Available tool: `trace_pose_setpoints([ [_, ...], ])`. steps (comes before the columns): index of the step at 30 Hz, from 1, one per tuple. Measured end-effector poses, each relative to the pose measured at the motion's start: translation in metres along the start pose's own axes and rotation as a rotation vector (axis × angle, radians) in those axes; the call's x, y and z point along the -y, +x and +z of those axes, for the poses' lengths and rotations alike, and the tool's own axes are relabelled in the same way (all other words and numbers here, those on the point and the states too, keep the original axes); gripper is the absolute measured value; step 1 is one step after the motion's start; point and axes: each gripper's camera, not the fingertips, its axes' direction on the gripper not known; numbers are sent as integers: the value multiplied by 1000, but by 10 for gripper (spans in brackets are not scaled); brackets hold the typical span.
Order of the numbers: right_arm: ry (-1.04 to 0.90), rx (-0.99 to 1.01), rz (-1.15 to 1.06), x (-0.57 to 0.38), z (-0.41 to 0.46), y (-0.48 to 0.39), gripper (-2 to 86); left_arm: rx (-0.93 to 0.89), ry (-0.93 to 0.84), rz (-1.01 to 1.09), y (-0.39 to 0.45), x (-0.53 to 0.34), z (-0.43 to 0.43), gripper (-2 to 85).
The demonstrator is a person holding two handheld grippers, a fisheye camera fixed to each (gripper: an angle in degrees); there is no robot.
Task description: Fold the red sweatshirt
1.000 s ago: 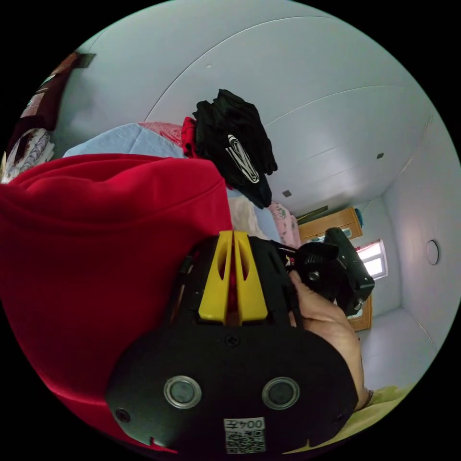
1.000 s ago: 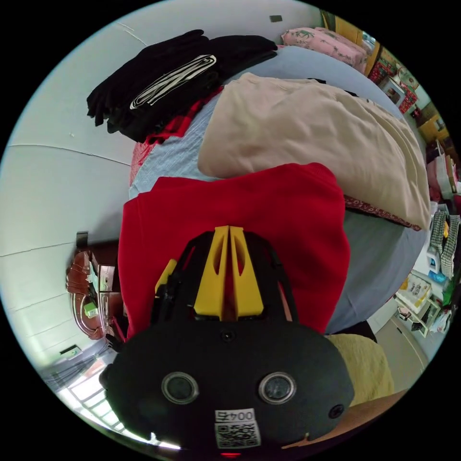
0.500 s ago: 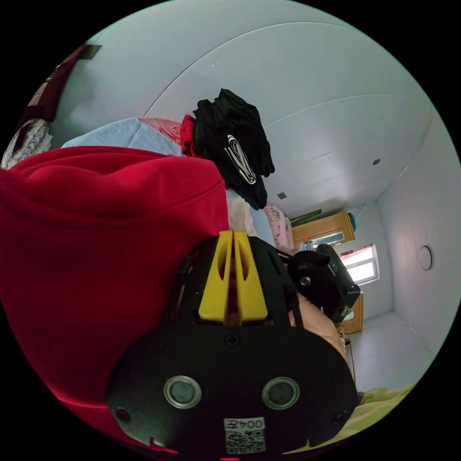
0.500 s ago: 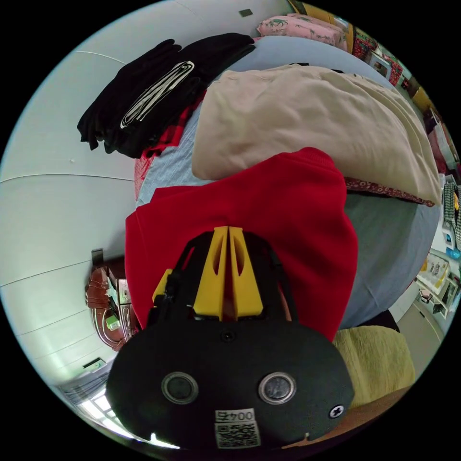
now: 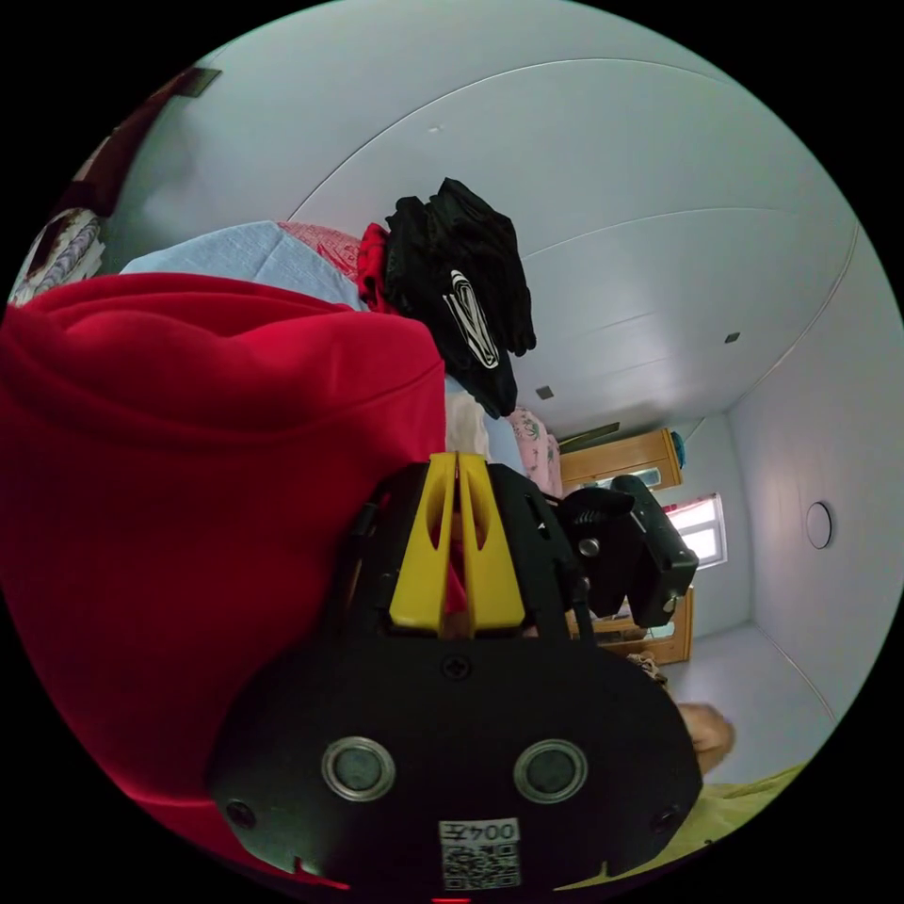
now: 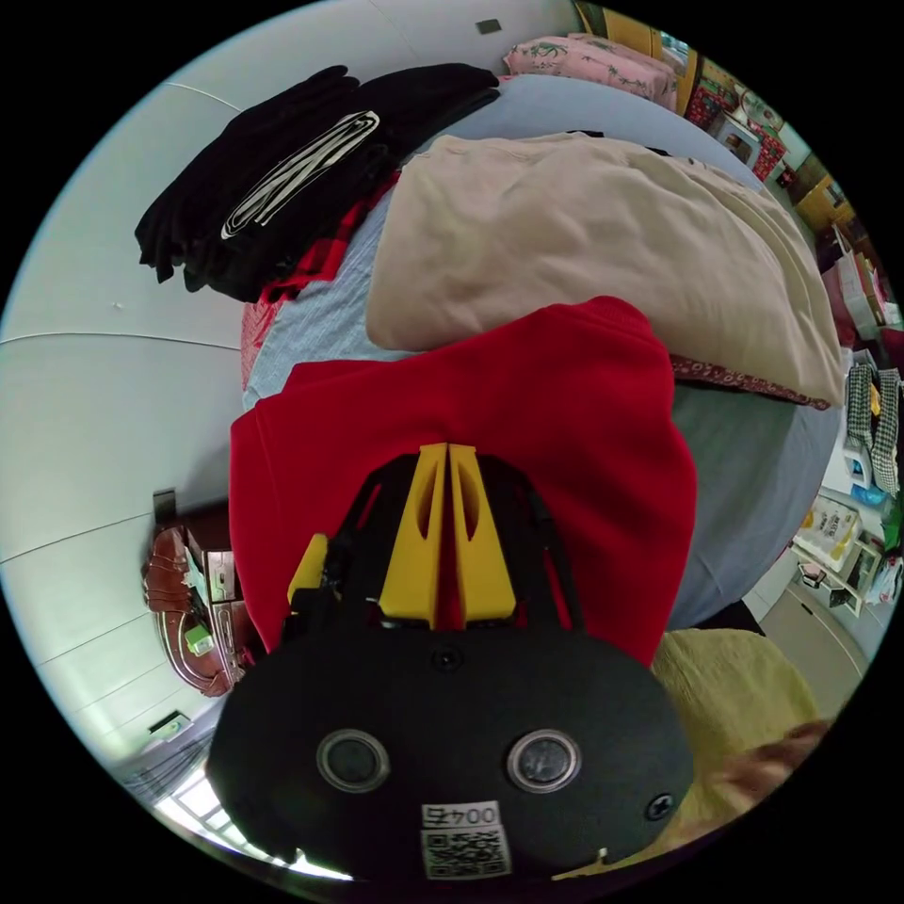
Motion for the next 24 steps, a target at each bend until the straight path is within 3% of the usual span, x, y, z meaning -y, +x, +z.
trace_pose_setpoints([
  [24, -11, -35, -3, 4, 2, 12, -8, -29, -2, -9, 4, -9, 1, 2],
])
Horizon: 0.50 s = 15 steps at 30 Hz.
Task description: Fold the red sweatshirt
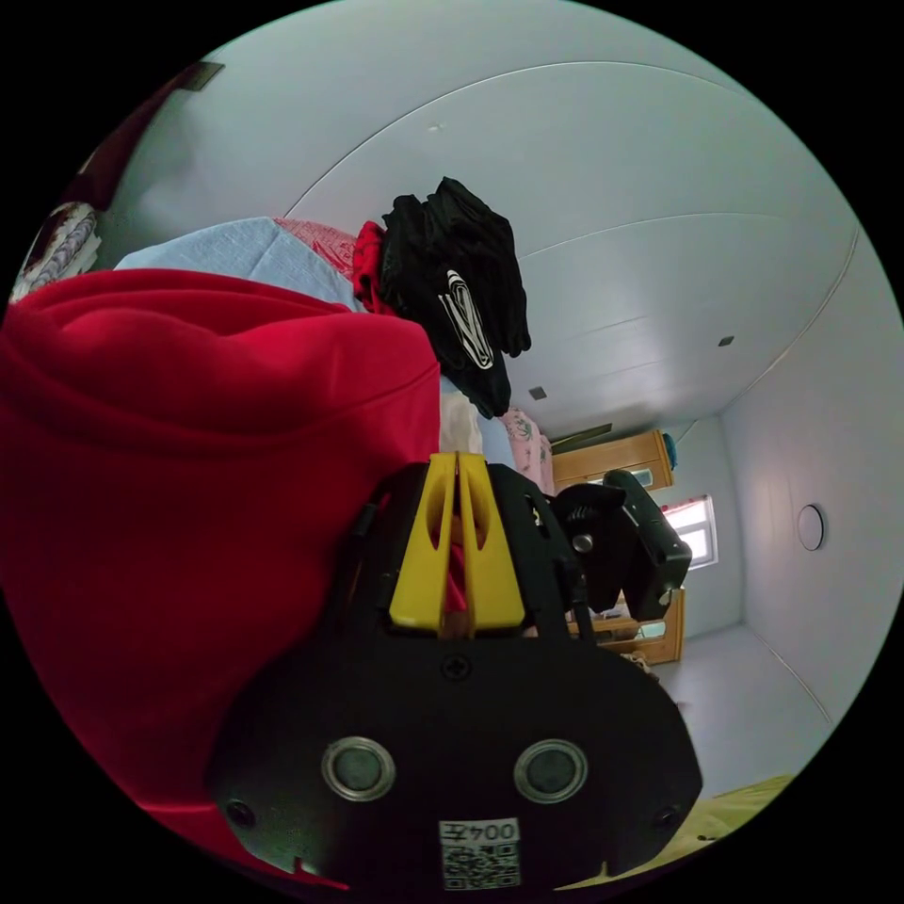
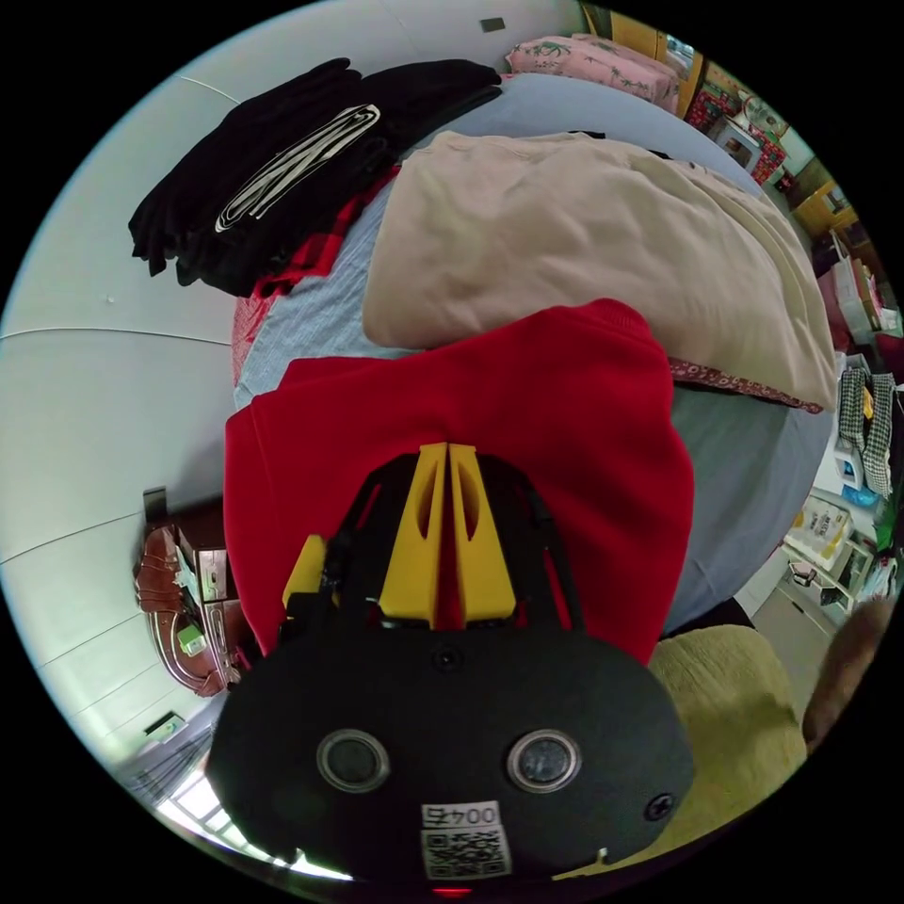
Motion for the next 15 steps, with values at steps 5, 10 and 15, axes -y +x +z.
trace_pose_setpoints([
  [5, 2, -14, -3, -1, 1, 1, -8, -5, -3, -7, 1, -1, 0, 3],
  [10, 1, 2, 2, -1, 2, 7, -8, -4, -4, -2, 5, -3, 1, 3],
  [15, -2, 3, 2, -1, 3, 9, -8, -3, -6, 0, 8, -4, 2, 3],
])
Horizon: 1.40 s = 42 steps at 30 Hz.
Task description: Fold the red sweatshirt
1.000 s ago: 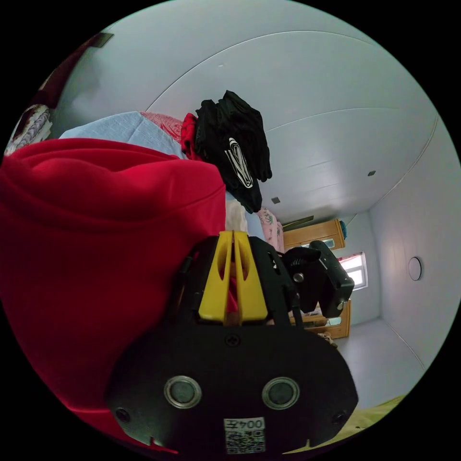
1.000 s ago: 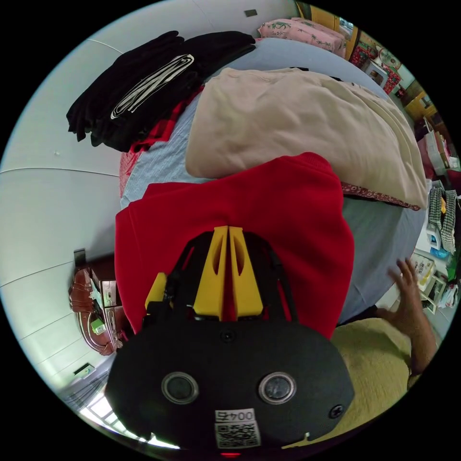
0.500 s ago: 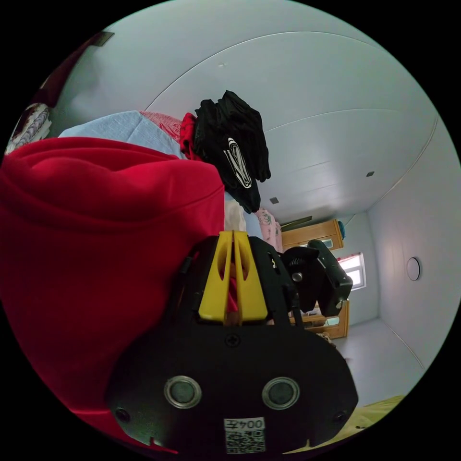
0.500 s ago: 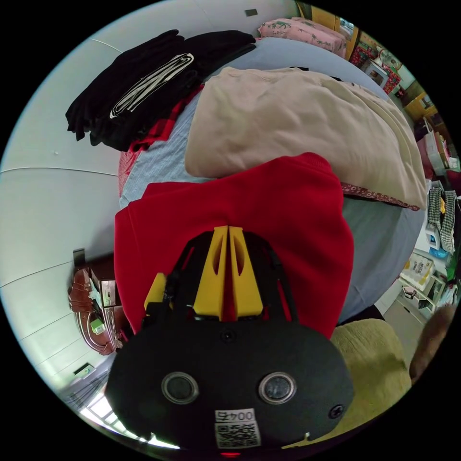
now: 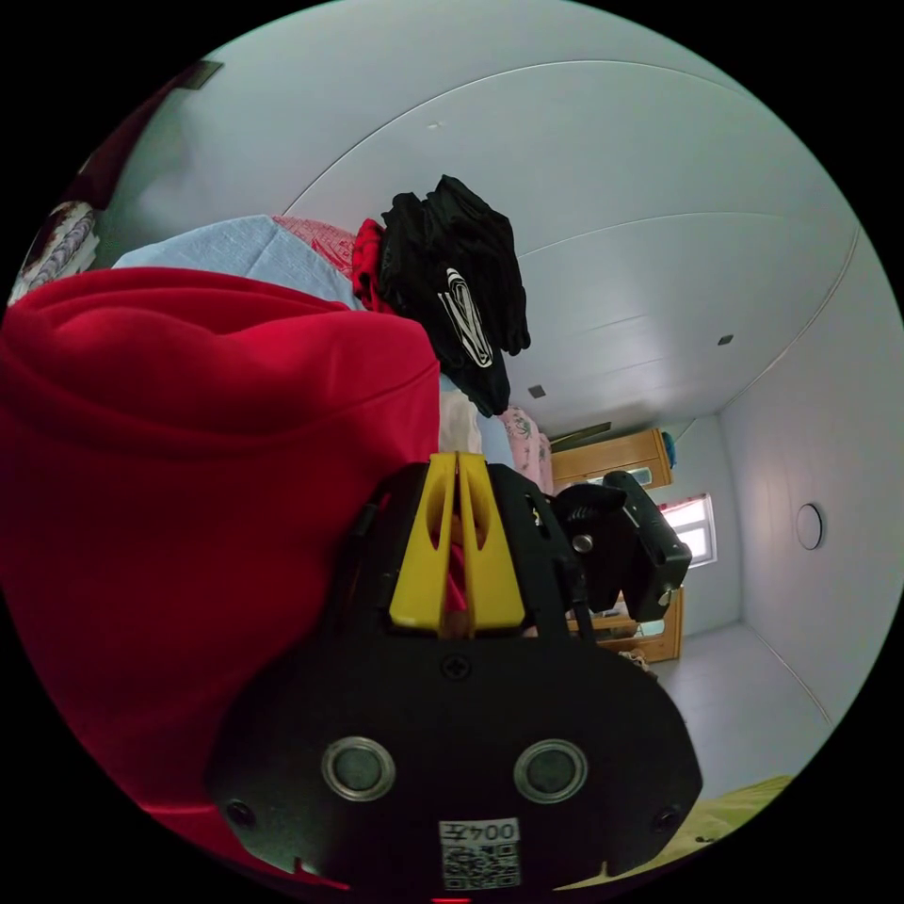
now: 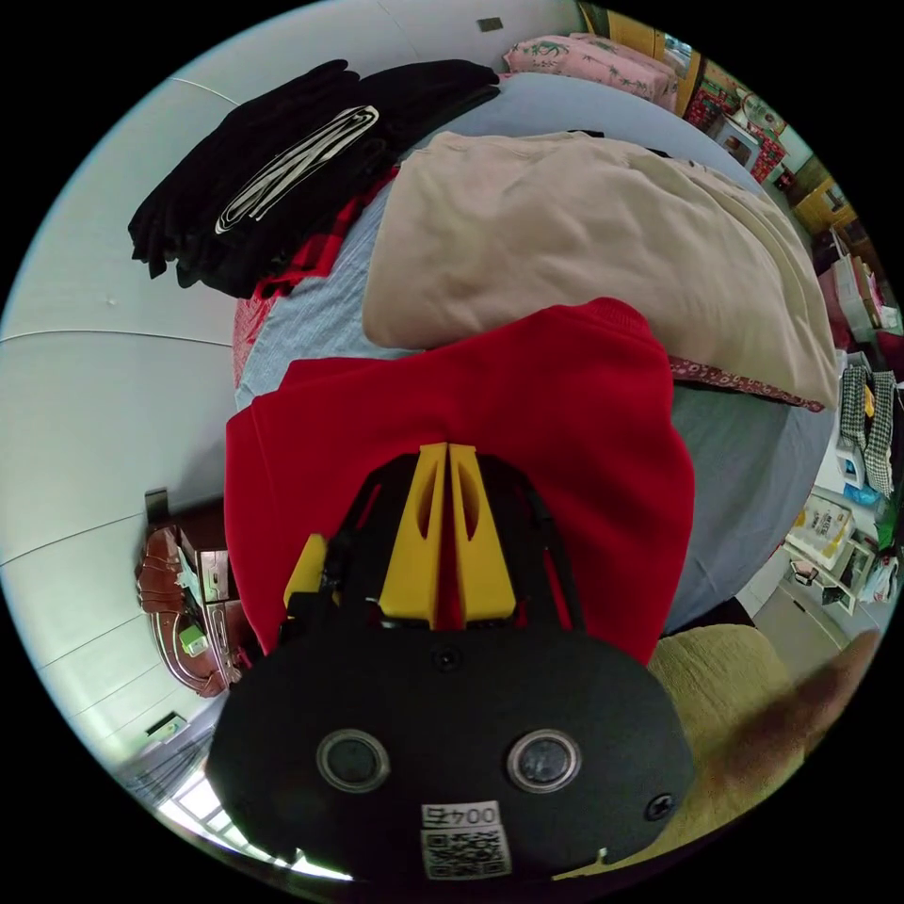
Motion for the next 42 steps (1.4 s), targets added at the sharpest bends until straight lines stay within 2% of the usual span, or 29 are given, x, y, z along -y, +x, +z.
trace_pose_setpoints([
  [42, 1, 13, 7, 0, 10, -8, -8, -15, -19, -8, 12, 9, -2, 3],
])
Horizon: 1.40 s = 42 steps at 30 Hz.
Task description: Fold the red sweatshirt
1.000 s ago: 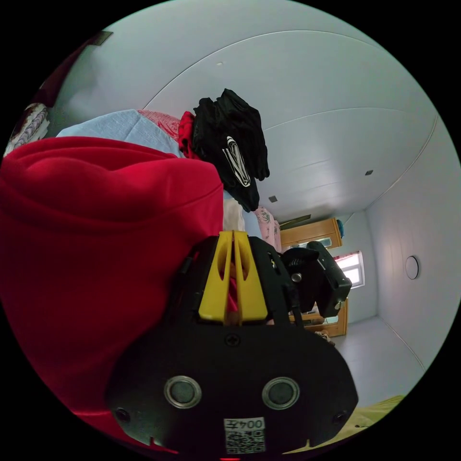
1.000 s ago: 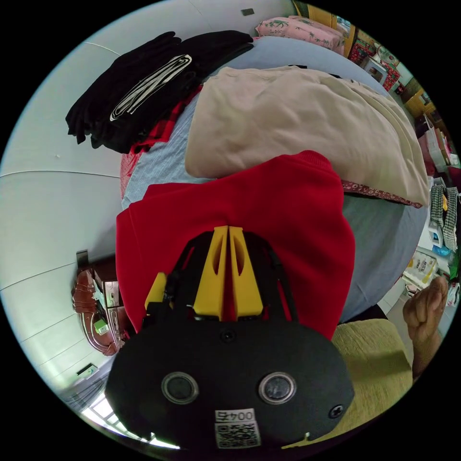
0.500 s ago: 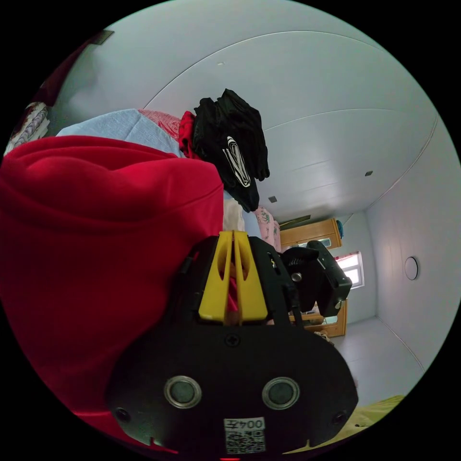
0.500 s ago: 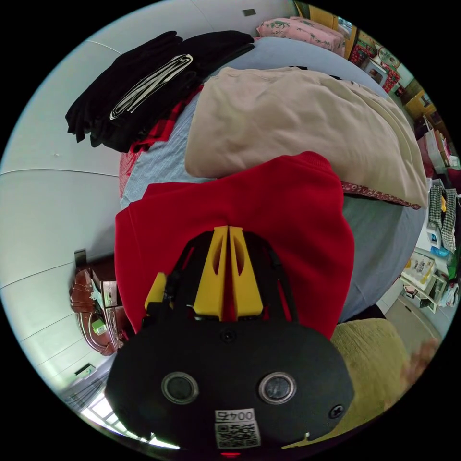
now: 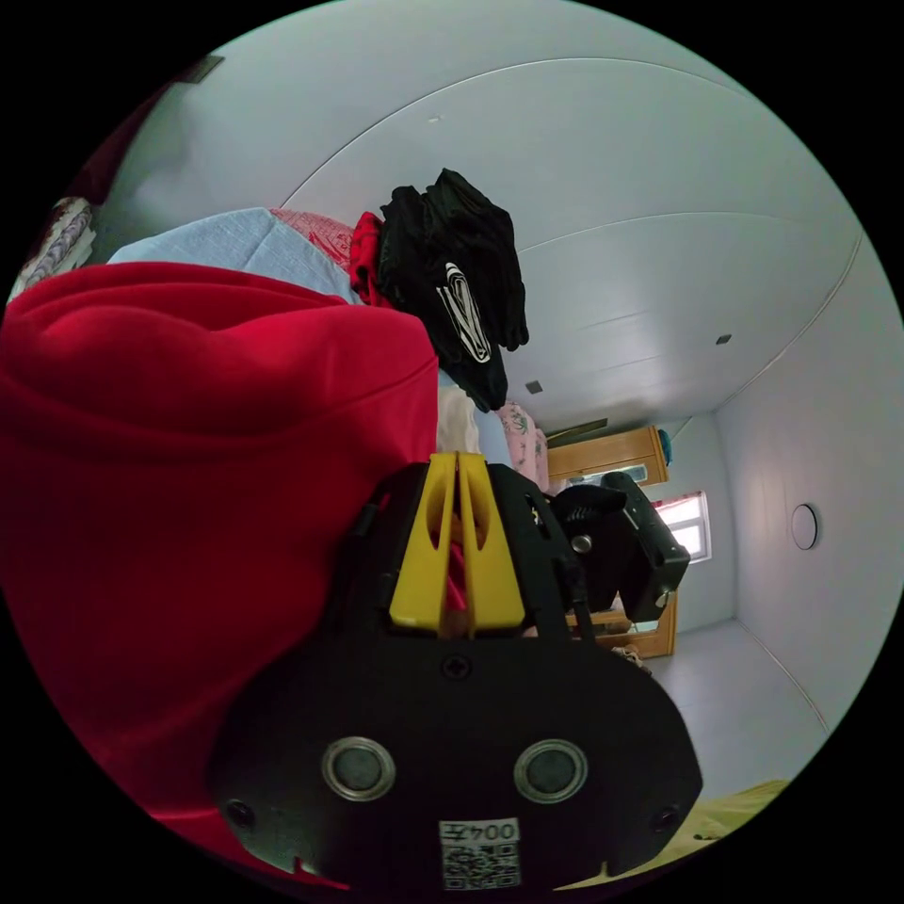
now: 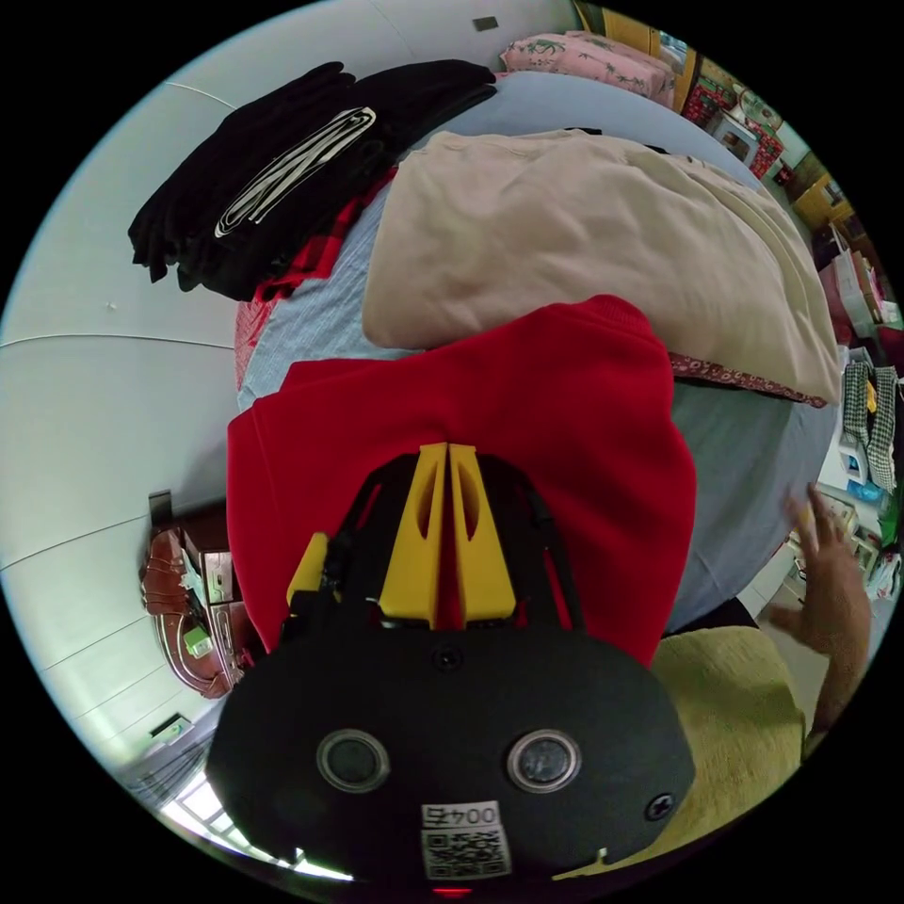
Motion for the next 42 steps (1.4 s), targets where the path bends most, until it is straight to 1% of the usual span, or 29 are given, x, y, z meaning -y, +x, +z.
trace_pose_setpoints([
  [42, -3, 21, 4, 19, 8, -33, -8, -19, -32, -12, 0, 26, -30, 3],
])
